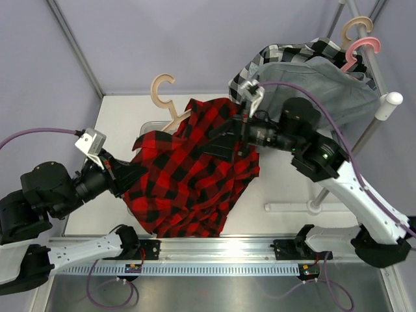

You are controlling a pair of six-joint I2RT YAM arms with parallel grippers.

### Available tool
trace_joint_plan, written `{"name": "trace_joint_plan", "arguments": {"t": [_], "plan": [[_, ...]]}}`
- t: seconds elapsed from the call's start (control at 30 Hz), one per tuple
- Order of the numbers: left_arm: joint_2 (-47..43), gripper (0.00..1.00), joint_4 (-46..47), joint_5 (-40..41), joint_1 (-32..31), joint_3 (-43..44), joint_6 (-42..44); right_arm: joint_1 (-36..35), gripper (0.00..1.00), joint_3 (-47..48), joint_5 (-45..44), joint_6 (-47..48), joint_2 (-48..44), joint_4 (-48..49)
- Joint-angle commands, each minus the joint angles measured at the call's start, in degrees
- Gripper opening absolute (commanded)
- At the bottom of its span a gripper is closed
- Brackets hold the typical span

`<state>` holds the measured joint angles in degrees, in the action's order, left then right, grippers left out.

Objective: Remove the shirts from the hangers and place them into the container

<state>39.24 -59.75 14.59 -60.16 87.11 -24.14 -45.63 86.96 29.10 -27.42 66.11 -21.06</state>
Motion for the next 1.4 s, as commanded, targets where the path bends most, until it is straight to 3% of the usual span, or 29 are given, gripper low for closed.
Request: {"name": "trace_joint_plan", "arguments": {"t": [0.0,0.13,0.23,0.53,0.93,1.23,1.37], "plan": [[0.8,0.0,2.6,2.3,0.2,2.6,-1.4,-5.3,0.96,10.2,-11.8,8.1,7.5,-6.7],[3.2,0.0,4.2,-0.4,0.2,1.6,-1.3,-8.9,0.89,18.7,-21.8,12.8,14.7,-10.5],[5.0,0.0,5.2,-1.6,0.2,0.8,-1.0,-10.4,0.88,19.9,-28.1,15.7,15.6,-11.5],[6.4,0.0,8.0,-6.0,0.2,-1.3,-1.3,-10.4,0.82,23.3,-36.6,21.4,17.1,-14.0],[4.3,0.0,8.1,-7.1,0.2,-1.1,-1.3,-10.4,0.79,20.0,-36.5,21.3,17.4,-10.9],[3.4,0.0,8.6,-8.1,0.2,-1.8,-1.2,-10.4,0.62,22.8,-35.7,21.6,19.1,-11.2],[3.2,0.0,8.6,-8.1,0.2,-2.2,-1.1,-10.5,0.59,22.9,-35.9,21.9,19.1,-11.5]]}}
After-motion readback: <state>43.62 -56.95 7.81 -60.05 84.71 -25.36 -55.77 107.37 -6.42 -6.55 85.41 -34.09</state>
